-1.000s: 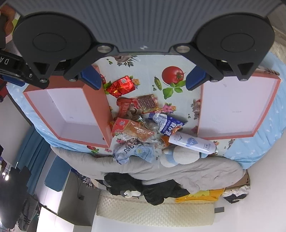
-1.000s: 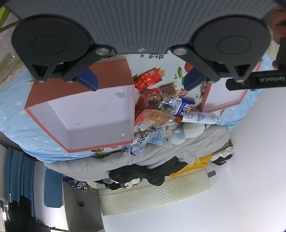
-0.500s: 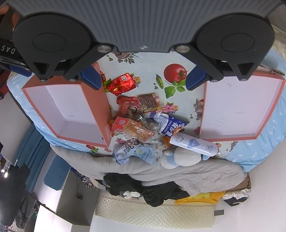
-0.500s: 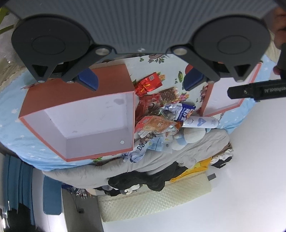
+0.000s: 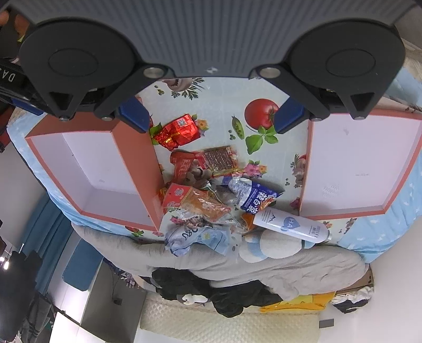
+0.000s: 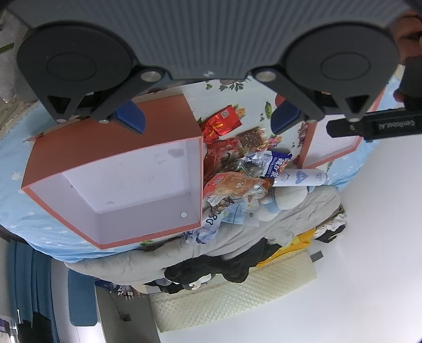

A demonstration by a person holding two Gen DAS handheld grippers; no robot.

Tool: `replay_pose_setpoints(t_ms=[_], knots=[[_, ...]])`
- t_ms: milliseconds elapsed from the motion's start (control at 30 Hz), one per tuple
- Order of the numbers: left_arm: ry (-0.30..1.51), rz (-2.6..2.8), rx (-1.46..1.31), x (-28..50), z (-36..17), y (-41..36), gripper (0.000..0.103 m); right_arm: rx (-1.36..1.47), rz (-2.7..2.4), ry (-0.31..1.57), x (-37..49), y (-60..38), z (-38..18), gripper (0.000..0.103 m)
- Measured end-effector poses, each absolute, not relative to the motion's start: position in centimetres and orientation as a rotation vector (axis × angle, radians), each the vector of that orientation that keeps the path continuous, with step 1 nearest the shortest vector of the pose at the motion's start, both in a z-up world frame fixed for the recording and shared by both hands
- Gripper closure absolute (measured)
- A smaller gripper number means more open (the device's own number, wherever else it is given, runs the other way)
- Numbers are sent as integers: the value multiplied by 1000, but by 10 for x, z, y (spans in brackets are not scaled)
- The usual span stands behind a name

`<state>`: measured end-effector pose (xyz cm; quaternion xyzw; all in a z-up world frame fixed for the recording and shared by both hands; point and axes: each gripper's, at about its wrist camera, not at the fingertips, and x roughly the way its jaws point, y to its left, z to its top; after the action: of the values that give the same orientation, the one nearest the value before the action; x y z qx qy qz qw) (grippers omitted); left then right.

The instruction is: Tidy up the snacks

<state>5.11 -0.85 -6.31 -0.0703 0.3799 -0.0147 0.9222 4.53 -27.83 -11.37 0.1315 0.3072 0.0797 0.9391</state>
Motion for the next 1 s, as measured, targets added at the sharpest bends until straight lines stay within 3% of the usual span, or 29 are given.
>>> replay_pose_setpoints(t_ms=[1000], knots=[[815, -27, -145, 58, -81, -15, 1, 265, 159, 639, 51, -279, -120, 1]])
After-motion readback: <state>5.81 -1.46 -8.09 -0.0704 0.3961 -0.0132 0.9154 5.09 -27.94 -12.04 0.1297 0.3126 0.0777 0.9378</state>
